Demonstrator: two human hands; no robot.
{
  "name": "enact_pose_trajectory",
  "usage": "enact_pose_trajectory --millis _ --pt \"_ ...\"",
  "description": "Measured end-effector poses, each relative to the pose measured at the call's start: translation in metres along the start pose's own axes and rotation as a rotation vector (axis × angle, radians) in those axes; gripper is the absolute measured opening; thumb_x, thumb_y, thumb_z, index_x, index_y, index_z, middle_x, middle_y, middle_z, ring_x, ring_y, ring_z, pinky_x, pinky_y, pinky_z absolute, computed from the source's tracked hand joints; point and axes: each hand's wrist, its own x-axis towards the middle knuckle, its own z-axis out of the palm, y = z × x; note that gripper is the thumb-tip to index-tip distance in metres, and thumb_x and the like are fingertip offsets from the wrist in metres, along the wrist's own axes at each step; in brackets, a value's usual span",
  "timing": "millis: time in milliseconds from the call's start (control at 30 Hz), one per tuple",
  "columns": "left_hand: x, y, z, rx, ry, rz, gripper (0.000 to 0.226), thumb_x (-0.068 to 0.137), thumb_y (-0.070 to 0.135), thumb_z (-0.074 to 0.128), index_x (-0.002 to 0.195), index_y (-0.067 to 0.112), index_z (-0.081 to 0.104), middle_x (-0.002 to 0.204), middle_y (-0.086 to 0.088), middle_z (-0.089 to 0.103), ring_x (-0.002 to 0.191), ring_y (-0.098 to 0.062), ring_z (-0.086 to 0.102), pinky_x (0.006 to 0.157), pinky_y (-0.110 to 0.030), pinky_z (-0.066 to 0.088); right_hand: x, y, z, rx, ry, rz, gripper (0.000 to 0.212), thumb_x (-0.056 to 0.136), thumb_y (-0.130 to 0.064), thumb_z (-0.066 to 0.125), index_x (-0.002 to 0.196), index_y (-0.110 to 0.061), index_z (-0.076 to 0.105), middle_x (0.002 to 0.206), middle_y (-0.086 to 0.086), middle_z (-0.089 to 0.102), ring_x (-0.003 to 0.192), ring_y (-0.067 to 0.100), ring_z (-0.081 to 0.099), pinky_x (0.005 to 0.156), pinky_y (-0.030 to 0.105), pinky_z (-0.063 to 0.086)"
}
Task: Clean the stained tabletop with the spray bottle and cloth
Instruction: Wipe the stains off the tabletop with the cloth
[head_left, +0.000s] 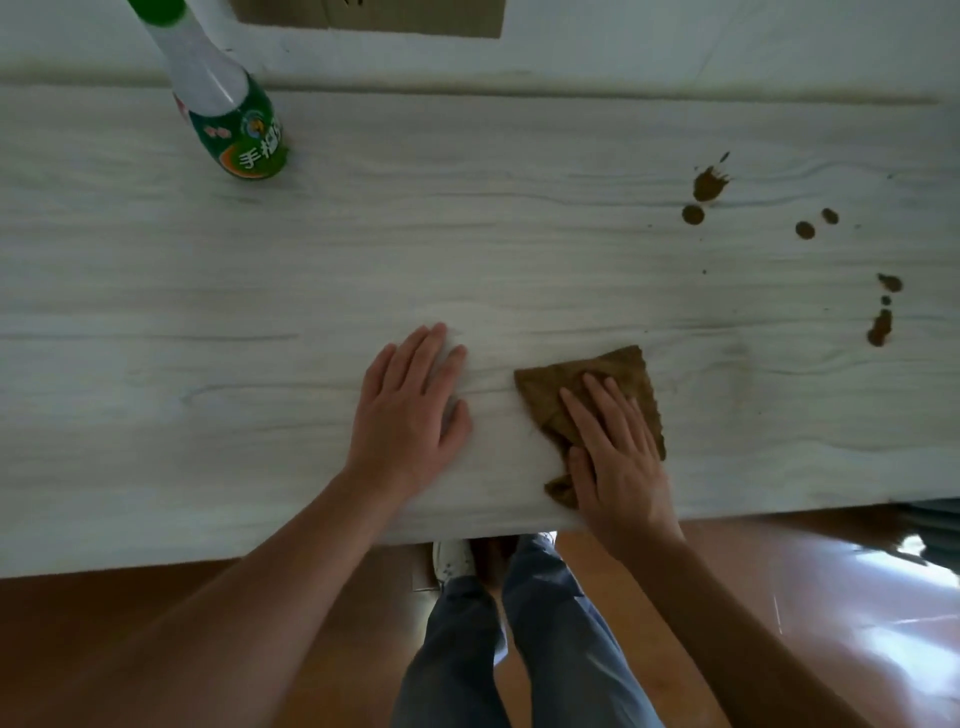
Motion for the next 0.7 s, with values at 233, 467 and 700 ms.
enact_pose_trajectory --millis 233,467,700 --pt "0.055 0.030 -0.014 -0.030 0.009 -0.077 0.054 0.092 0.040 0.046 0.138 0.014 0.056 0.153 -0.016 0.049 0.139 -0.036 0.046 0.115 -0.051 0.034 0.057 0.060 -0.026 0.013 0.140 0.396 0.059 0.097 -0.034 0.034 0.154 -0.017 0.039 0.163 0.009 0.029 0.151 0.029 0.021 0.124 0.051 0.020" --pt "0.149 0.071 0.005 -0.020 -0.053 -0.059 0.068 0.093 0.046 0.030 0.152 0.015 0.044 0.165 -0.016 0.032 0.152 -0.036 0.028 0.124 -0.055 0.020 0.071 0.081 -0.030 0.012 0.167 0.492 0.057 0.100 -0.033 0.039 0.156 -0.022 0.034 0.164 0.005 0.025 0.151 0.029 0.019 0.124 0.048 0.019" --pt "0.158 0.079 0.030 0.043 0.025 -0.055 0.061 0.096 0.042 0.039 0.150 0.014 0.046 0.163 -0.016 0.035 0.153 -0.036 0.028 0.125 -0.055 0.016 0.096 0.128 -0.047 -0.003 0.158 0.566 0.057 0.103 -0.032 0.041 0.158 -0.024 0.028 0.166 0.003 0.020 0.153 0.025 0.013 0.125 0.048 0.014"
